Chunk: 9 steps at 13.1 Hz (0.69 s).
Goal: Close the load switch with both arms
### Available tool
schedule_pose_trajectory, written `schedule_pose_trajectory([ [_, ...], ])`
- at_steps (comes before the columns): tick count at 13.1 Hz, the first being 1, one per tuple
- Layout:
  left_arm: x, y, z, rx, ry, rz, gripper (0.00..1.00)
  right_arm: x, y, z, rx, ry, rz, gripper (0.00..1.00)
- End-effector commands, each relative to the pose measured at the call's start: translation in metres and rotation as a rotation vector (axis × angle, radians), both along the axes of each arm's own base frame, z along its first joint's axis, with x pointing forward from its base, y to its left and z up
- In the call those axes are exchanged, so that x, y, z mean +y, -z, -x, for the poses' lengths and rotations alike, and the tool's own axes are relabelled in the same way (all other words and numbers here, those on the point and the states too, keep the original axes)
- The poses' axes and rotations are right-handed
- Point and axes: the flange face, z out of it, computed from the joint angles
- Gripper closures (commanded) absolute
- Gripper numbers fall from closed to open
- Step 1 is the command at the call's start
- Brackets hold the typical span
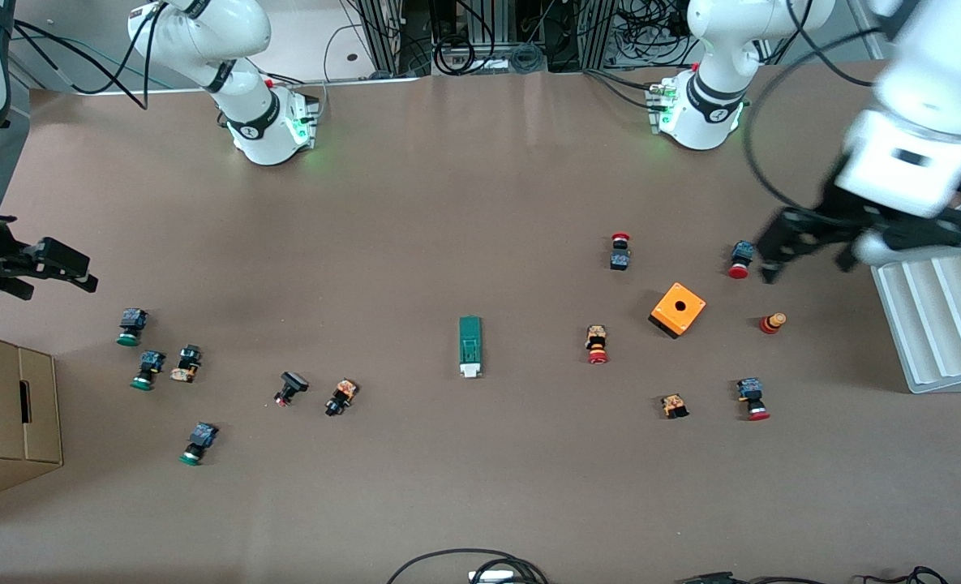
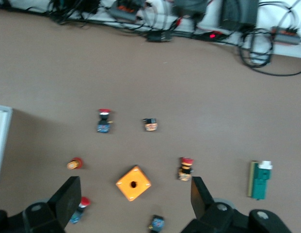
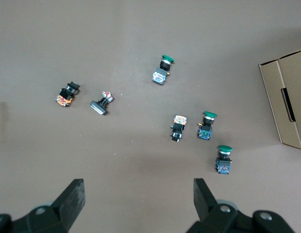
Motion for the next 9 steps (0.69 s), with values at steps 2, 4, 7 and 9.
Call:
schedule_pose_trajectory([
  [2, 0.077, 0.010, 0.005, 0.105, -0.102, 0.047, 0.00, 0.000, -0.005, -0.003, -0.010, -0.002, 0.019, 0.00],
  [4, 0.114, 0.014, 0.004, 0.127, -0.135, 0.048, 0.00, 0.000, -0.005, -0.003, -0.010, -0.002, 0.019, 0.00],
  [7, 0.136, 0.022, 0.007, 0.163, -0.116, 0.066, 0.00, 0.000, -0.005, -0.003, -0.010, -0.002, 0.018, 0.00],
  [9, 0.137, 0.022, 0.009, 0.181, -0.111, 0.057, 0.00, 0.000, -0.005, -0.003, -0.010, -0.002, 0.018, 0.00],
])
